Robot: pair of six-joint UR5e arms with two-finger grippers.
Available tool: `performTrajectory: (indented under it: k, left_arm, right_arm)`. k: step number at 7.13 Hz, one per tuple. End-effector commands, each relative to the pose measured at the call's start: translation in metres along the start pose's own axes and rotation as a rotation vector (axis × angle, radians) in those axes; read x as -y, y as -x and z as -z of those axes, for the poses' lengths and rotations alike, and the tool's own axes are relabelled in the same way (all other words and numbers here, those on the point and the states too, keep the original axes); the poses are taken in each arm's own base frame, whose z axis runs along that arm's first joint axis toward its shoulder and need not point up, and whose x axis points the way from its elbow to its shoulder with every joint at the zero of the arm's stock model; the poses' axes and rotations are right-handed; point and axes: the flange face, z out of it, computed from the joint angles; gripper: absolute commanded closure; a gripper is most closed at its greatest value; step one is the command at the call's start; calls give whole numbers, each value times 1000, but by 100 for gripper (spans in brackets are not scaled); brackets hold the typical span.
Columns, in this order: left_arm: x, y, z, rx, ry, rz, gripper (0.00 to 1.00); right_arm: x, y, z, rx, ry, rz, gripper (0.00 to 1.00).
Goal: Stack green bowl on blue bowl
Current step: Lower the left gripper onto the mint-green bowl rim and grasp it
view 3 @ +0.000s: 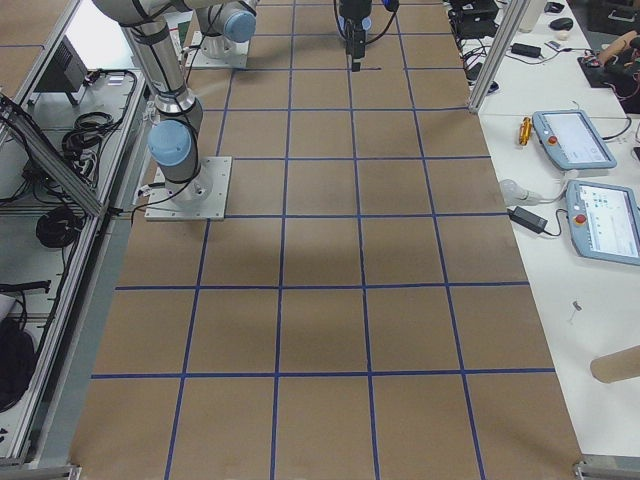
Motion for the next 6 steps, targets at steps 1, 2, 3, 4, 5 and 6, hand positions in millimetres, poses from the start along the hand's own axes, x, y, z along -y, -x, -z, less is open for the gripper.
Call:
performTrajectory:
  k: [1,2,3,4,5,6]
  left_arm:
    - [0,0,3,3,2,-3,100]
    - [0,0,5,4,3,-11,100]
    - [0,0,7,7,5,-11,100]
    - [0,0,7,7,5,-11,100]
    - [0,0,7,7,5,-11,100]
    - [2,0,8,8,6,-13,100]
  right_arm:
    - [0,0,0,0,0,0,0]
    - [0,0,0,0,0,0,0]
    - [0,0,0,0,0,0,0]
    - [0,0,0,0,0,0,0]
    - [0,0,0,0,0,0,0]
    - [0,0,0,0,0,0,0]
